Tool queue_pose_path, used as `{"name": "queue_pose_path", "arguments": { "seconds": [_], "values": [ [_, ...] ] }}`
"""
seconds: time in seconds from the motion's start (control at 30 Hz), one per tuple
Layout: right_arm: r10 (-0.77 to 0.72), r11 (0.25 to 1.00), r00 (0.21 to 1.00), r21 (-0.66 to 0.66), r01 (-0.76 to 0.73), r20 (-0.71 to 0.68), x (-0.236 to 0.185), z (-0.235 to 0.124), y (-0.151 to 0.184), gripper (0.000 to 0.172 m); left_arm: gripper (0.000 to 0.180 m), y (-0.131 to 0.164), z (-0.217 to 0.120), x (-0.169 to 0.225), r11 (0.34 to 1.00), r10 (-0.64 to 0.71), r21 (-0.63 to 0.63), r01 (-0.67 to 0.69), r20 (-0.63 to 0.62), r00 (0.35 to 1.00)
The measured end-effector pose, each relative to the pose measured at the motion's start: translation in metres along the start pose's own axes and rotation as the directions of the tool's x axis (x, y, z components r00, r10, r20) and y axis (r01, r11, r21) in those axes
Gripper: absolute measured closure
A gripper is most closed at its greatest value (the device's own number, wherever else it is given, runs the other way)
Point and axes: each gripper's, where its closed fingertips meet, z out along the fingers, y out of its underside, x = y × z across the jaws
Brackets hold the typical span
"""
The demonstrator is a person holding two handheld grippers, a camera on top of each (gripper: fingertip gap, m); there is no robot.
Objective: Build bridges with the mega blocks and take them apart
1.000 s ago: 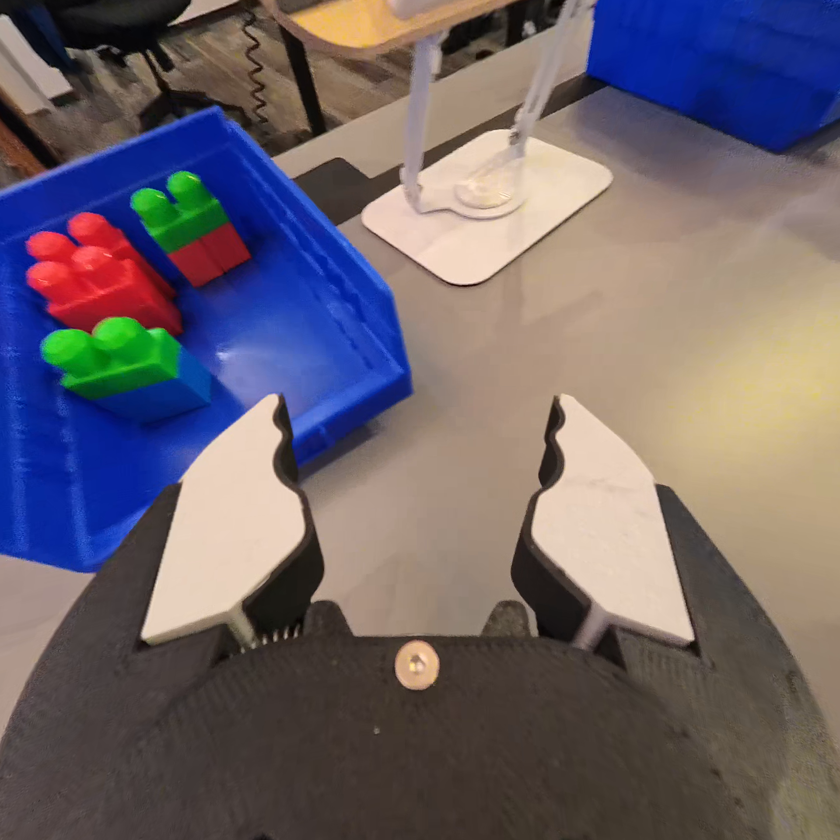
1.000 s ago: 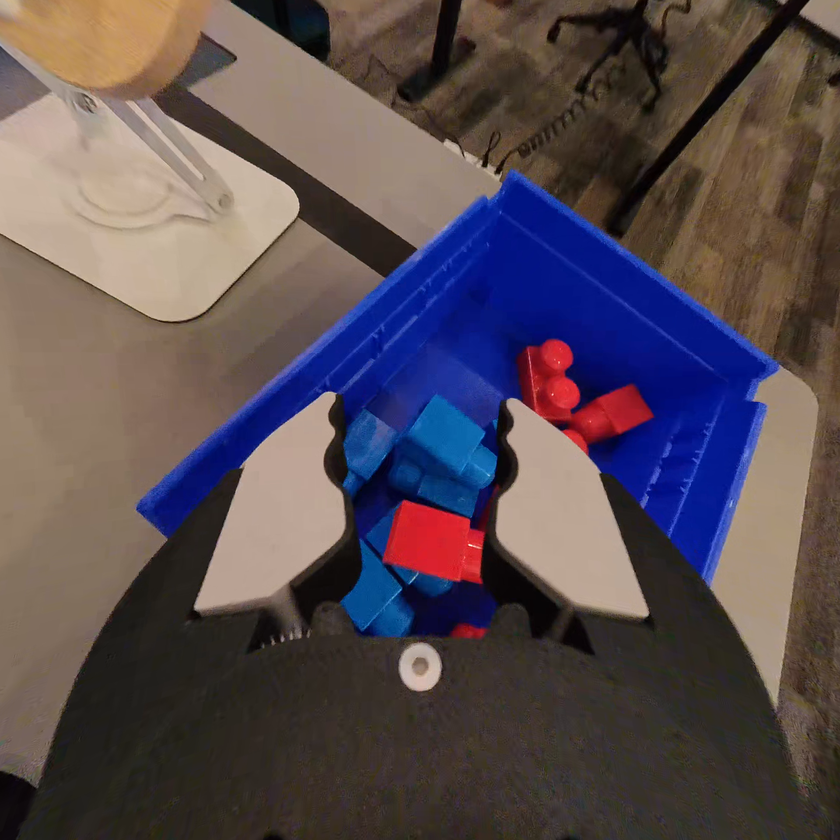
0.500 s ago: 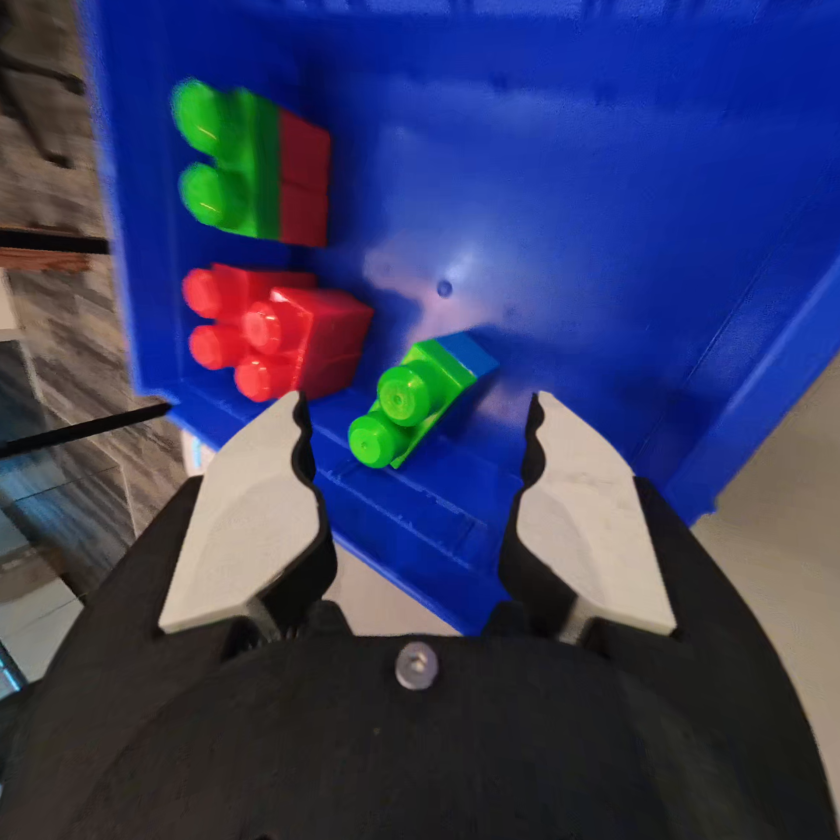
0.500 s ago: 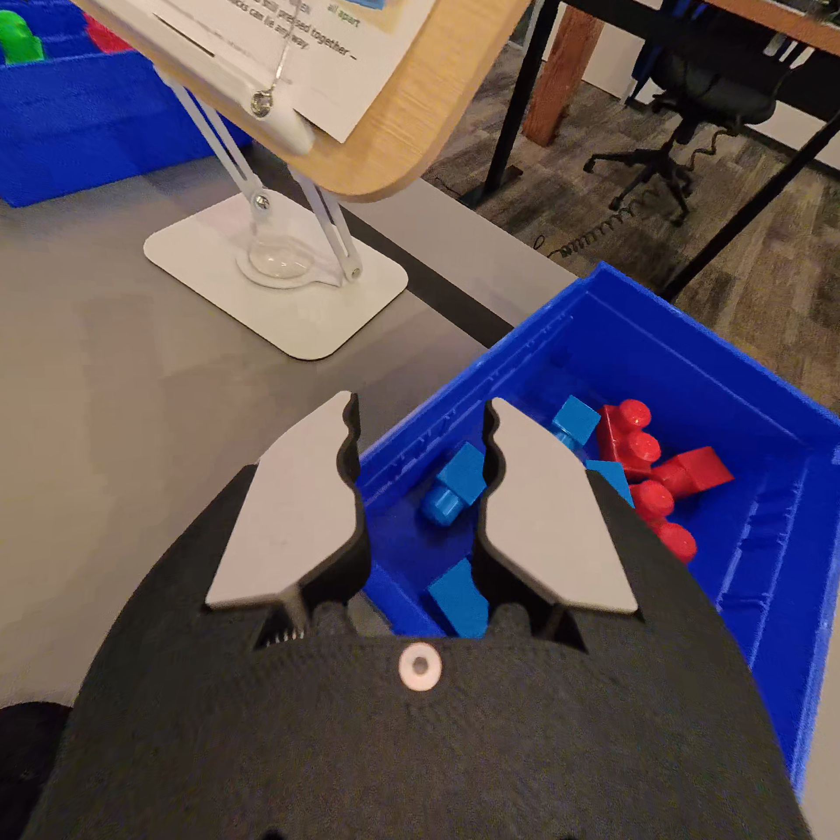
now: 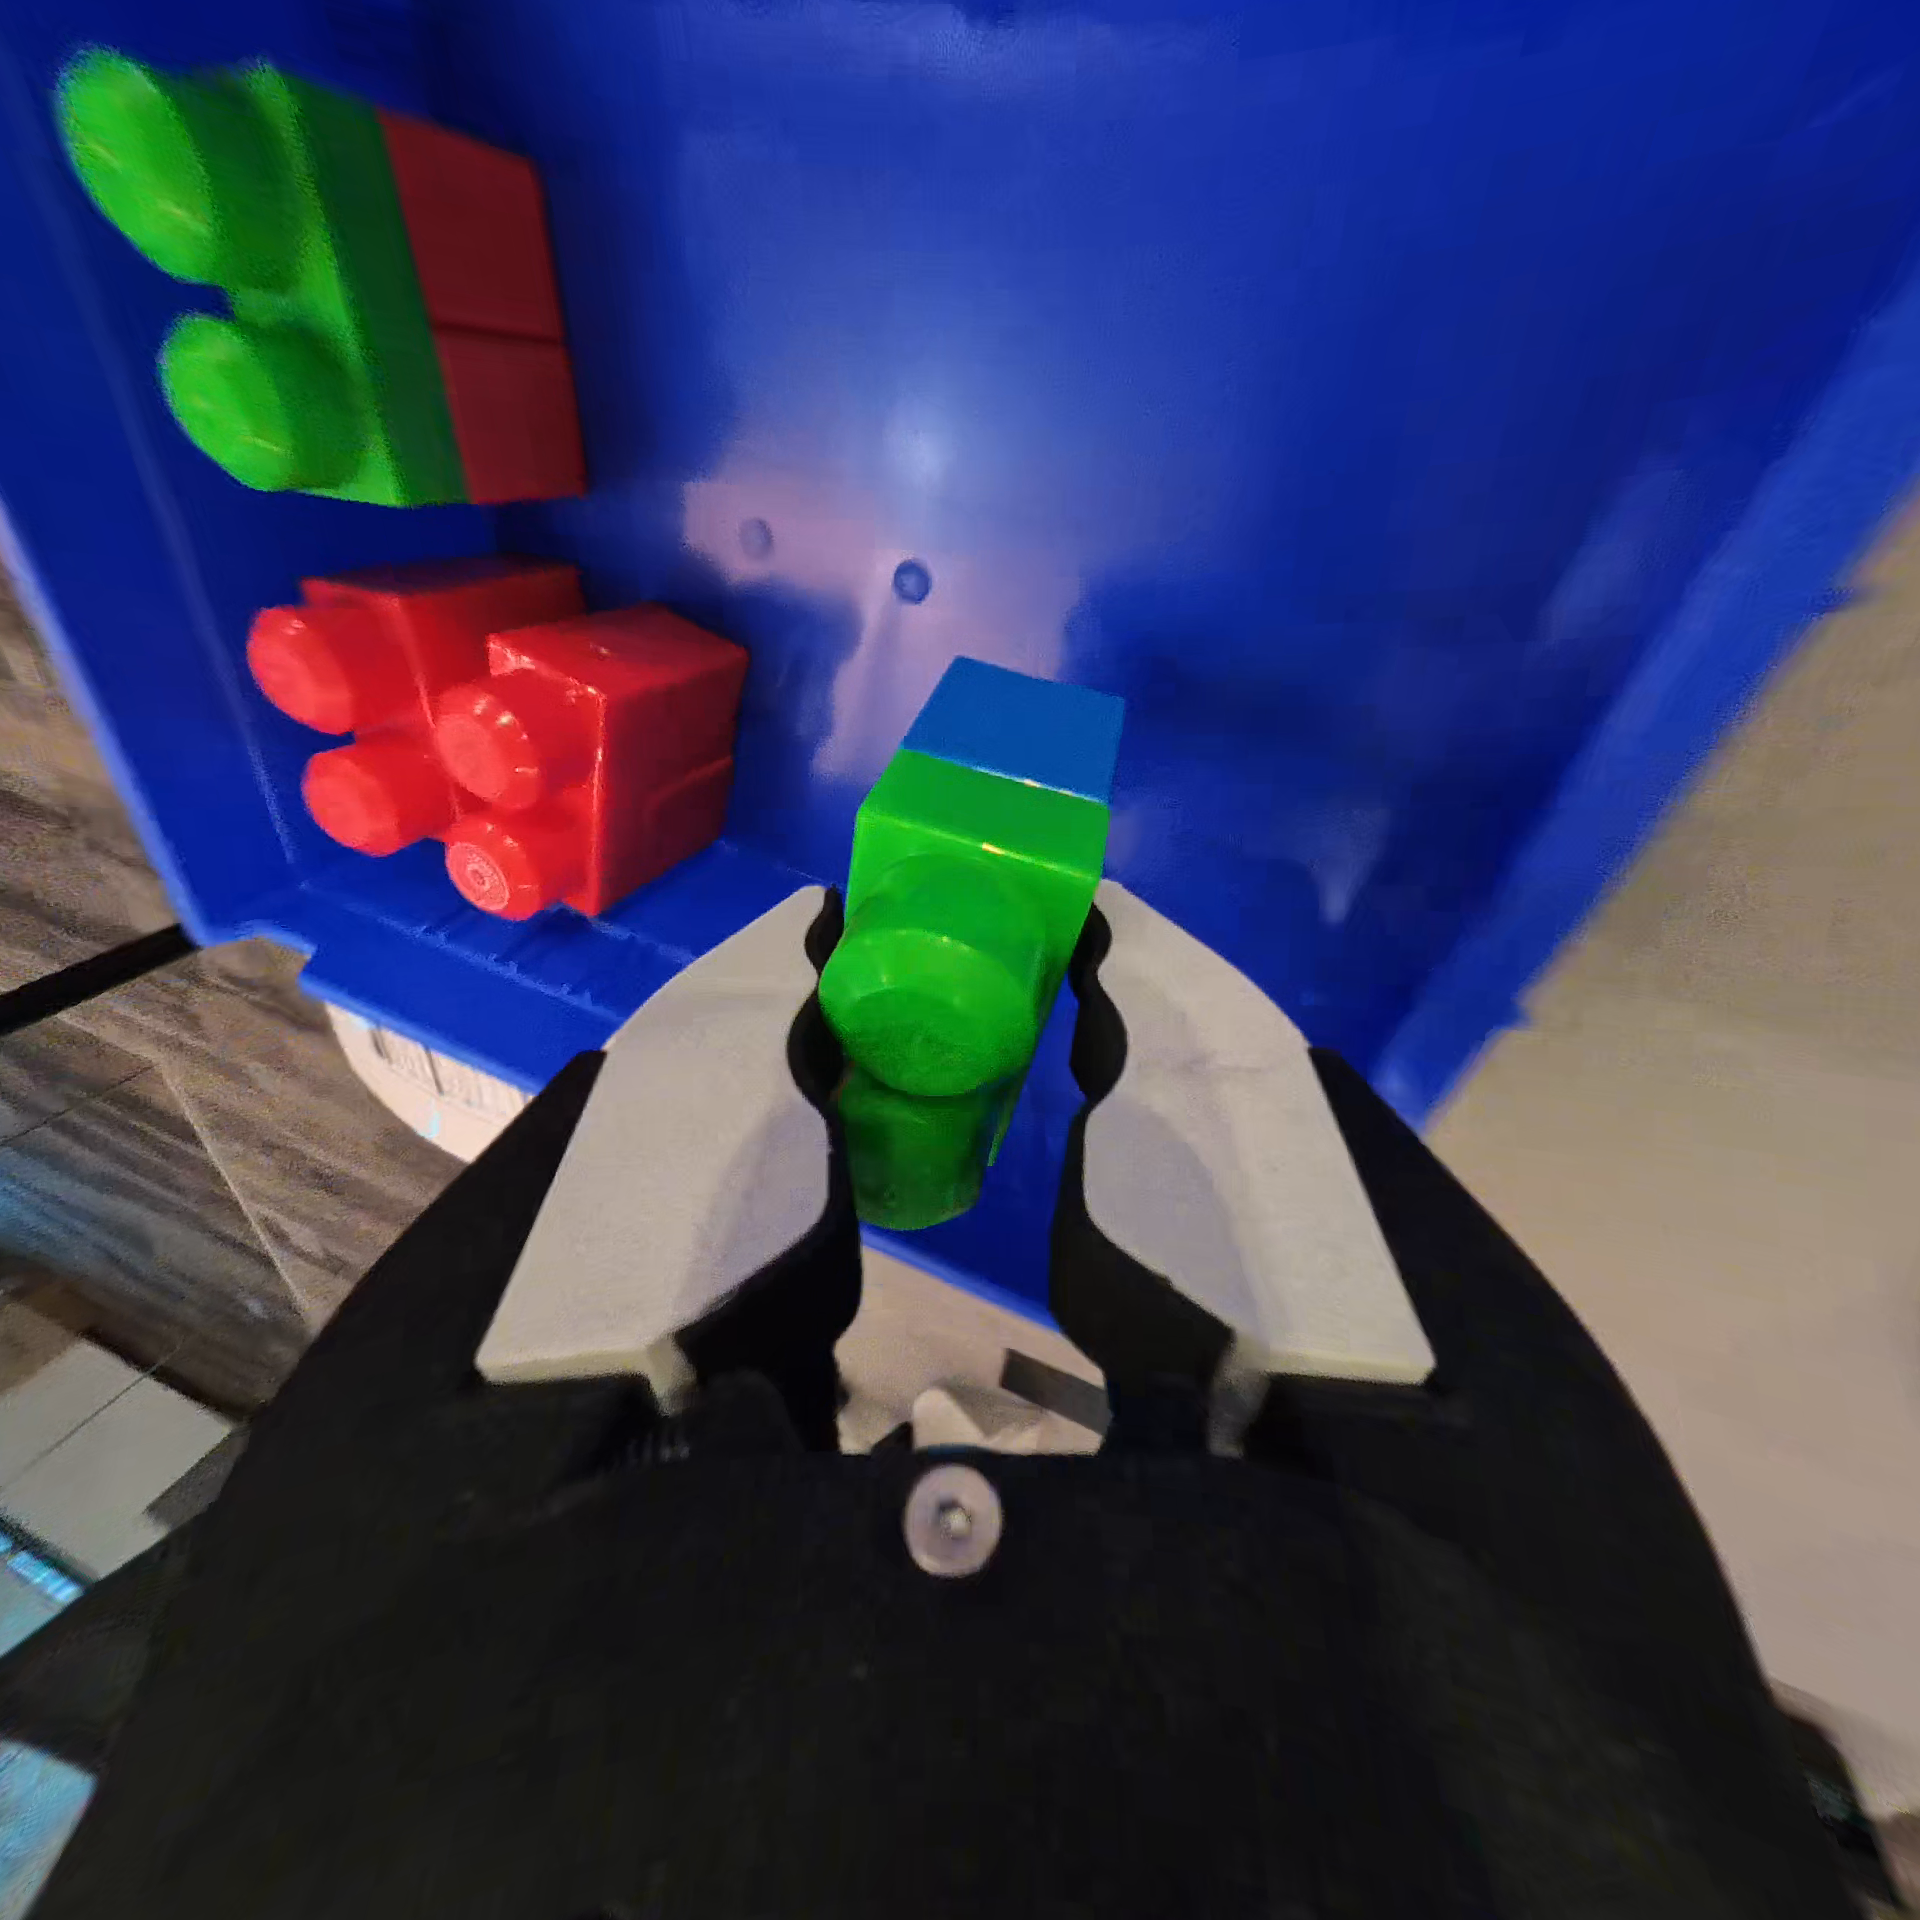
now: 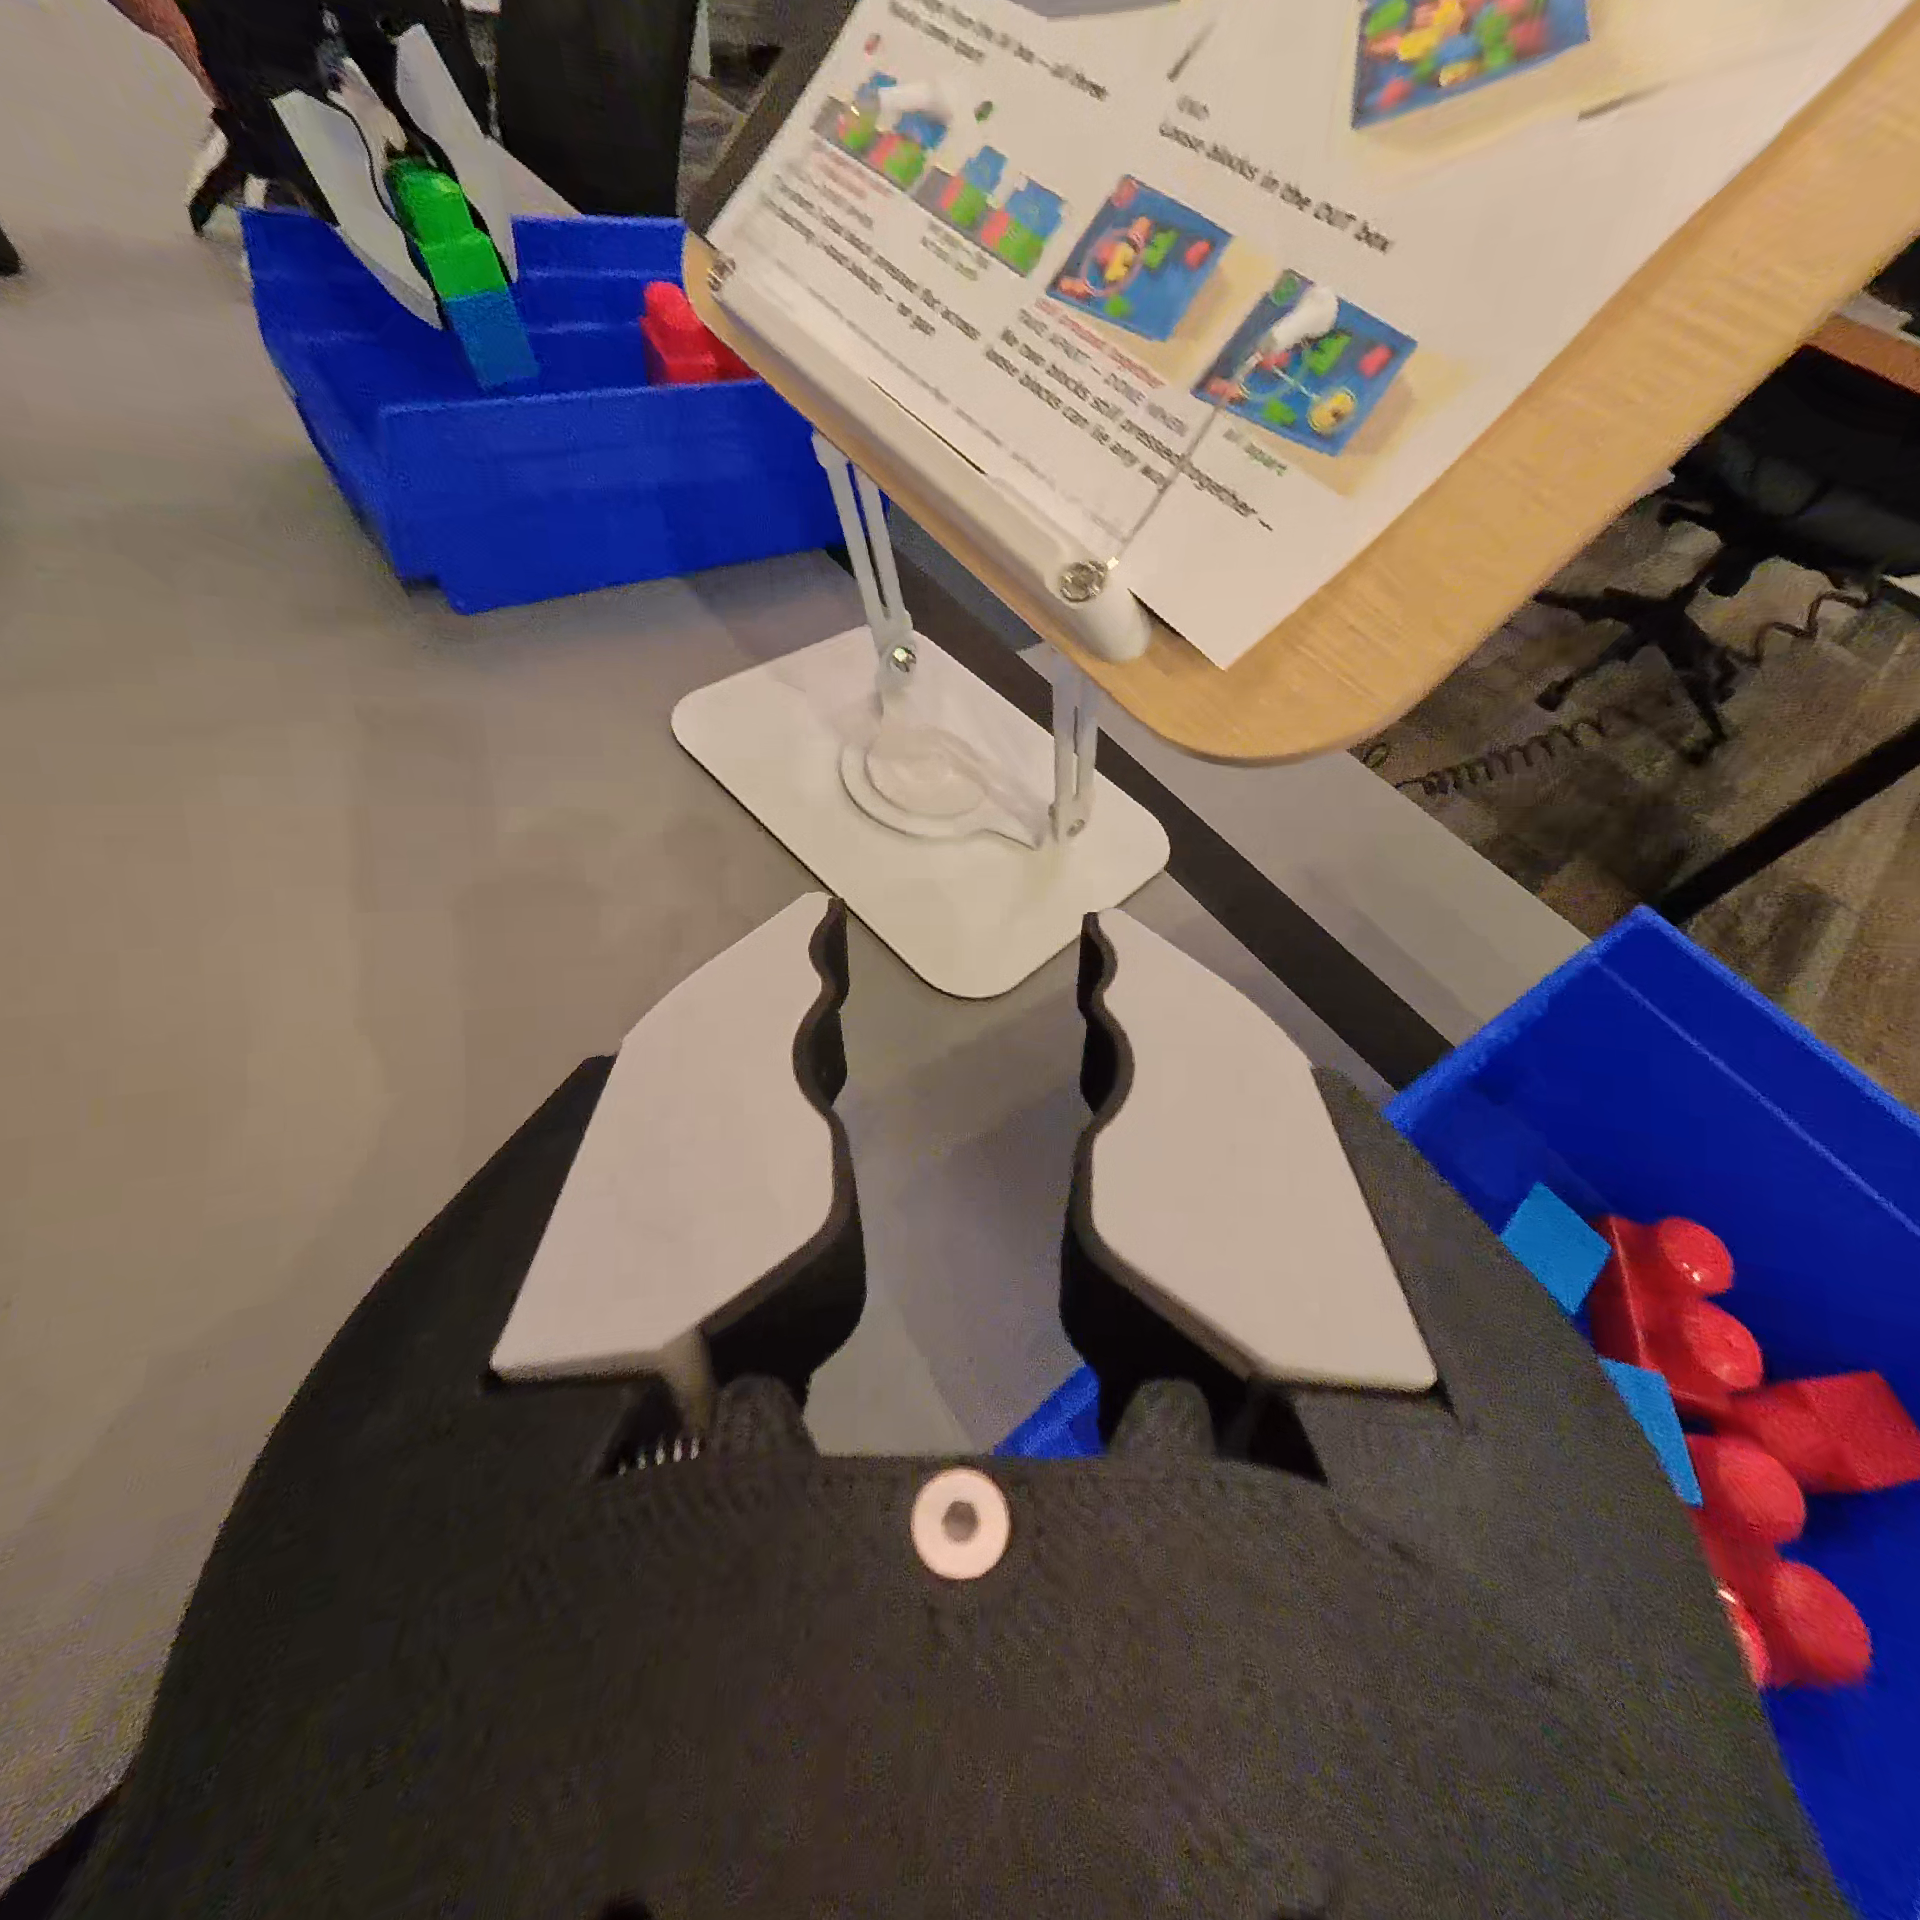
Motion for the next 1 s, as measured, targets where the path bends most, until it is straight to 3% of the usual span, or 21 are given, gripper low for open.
{"name": "queue_pose_path", "arguments": {
  "seconds": [0.13, 0.23, 0.33, 0.4, 0.5, 0.57, 0.67, 0.8, 0.87, 0.93, 1.0],
  "values": [
    [-0.006, 0.999, 0.994, 0.048, 0.001, 0.105, -0.038, 0.012, -0.018, 0.13, 0.14, -0.04, -0.064, 0.052, 0.995, 0.04, 0.089, -0.036, -0.038, 0.998],
    [-0.025, 0.999, 0.984, 0.045, 0.017, 0.176, -0.068, 0.027, -0.021, 0.131, 0.14, -0.083, -0.087, 0.107, 0.984, 0.146, 0.113, -0.136, -0.084, 0.986],
    [-0.044, 0.999, 0.975, 0.005, 0.044, 0.217, -0.089, 0.043, -0.011, 0.131, 0.14, -0.133, -0.086, 0.16, 0.954, 0.287, 0.127, -0.273, -0.116, 0.951],
    [-0.04, 0.999, 0.965, -0.012, 0.044, 0.26, -0.101, 0.052, -0.004, 0.131, 0.14, -0.159, -0.075, 0.181, 0.922, 0.383, 0.092, -0.376, -0.091, 0.919],
    [-0.021, 0.999, 0.953, -0.033, 0.032, 0.303, -0.112, 0.063, 0.006, 0.131, 0.14, -0.196, -0.057, 0.213, 0.86, 0.508, 0.135, -0.492, -0.128, 0.852],
    [-0.013, 0.998, 0.946, -0.053, 0.032, 0.325, -0.117, 0.068, 0.014, 0.131, 0.14, -0.209, -0.044, 0.228, 0.834, 0.55, 0.157, -0.528, -0.181, 0.815],
    [0.002, 0.997, 0.939, -0.07, 0.024, 0.345, -0.12, 0.072, 0.022, 0.132, 0.141, -0.212, -0.022, 0.228, 0.8, 0.6, 0.101, -0.592, -0.159, 0.784],
    [0.001, 0.997, 0.933, -0.078, 0.029, 0.359, -0.123, 0.073, 0.029, 0.131, 0.142, -0.22, -0.02, 0.232, 0.807, 0.589, 0.164, -0.567, -0.173, 0.789],
    [0.003, 0.997, 0.931, -0.074, 0.025, 0.365, -0.124, 0.073, 0.029, 0.131, 0.121, -0.223, -0.021, 0.229, 0.824, 0.563, 0.174, -0.539, -0.154, 0.812],
    [-0.003, 0.997, 0.926, -0.066, 0.03, 0.377, -0.126, 0.072, 0.028, 0.13, 0.112, -0.224, -0.029, 0.222, 0.85, 0.515, 0.203, -0.487, -0.123, 0.848],
    [-0.003, 0.997, 0.924, -0.073, 0.033, 0.382, -0.126, 0.072, 0.027, 0.131, 0.098, -0.224, -0.042, 0.214, 0.895, 0.403, 0.253, -0.367, -0.111, 0.908]
  ]
}}
